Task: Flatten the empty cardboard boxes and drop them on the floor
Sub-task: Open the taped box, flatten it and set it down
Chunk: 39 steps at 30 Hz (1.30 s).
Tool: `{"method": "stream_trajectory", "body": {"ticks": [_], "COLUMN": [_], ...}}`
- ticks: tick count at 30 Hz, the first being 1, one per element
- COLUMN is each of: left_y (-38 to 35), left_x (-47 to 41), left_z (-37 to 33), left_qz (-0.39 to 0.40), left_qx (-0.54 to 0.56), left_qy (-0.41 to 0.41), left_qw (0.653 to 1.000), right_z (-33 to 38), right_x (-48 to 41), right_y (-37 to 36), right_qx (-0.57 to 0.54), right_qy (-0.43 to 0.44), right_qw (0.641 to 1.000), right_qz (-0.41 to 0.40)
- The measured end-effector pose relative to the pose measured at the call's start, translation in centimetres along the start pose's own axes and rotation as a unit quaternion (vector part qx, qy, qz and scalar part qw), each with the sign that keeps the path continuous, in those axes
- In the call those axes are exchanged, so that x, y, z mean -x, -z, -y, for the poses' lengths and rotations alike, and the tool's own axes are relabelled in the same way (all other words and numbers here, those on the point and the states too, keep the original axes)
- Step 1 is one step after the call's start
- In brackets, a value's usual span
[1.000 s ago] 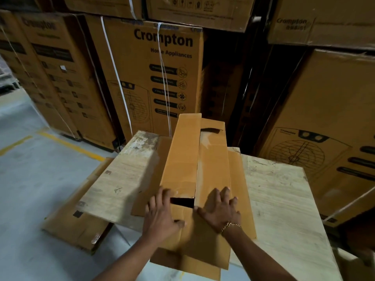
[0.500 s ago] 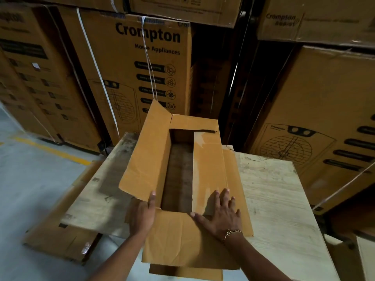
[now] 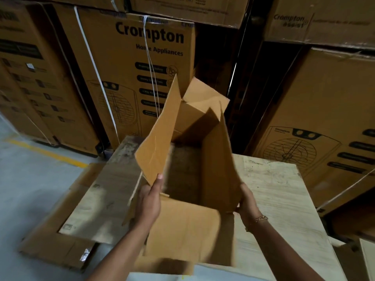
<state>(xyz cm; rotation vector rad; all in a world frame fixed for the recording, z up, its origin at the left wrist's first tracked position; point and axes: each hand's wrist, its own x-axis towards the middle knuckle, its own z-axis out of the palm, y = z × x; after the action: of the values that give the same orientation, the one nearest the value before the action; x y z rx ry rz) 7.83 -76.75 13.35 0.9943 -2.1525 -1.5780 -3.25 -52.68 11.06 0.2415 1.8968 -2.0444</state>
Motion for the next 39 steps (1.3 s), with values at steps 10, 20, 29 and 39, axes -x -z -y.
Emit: {"method": "stream_trajectory", "body": {"ticks": [10, 20, 29, 39], "left_y": [-1.5, -10.8, 2.1, 3.4], "left_x": [5.5, 8.6, 4.5, 6.6], "left_z": [-3.7, 0.0, 3.3, 5.4], "left_qz": [0.044, 0.232, 0.139, 0.122], "left_qx": [-0.247, -0.51, -0.565, -0.502], "left_qy": [-0.285, -0.406, -0.341, -0.387], "left_qw": [0.925, 0.721, 0.739, 0.764], "right_z": [-2.1, 2.5, 0.8, -4.1], "right_x": [-0.9, 6.5, 5.5, 8.1], "right_y": [4.2, 9.9, 12.1, 13.4], "right_qx": [0.061, -0.094, -0.039, 0.013], "right_qy": [-0.13, -0.058, -0.074, -0.118], "right_qw": [0.987, 0.993, 0.996, 0.992], "right_qz": [-0.076, 0.035, -0.011, -0.049]}}
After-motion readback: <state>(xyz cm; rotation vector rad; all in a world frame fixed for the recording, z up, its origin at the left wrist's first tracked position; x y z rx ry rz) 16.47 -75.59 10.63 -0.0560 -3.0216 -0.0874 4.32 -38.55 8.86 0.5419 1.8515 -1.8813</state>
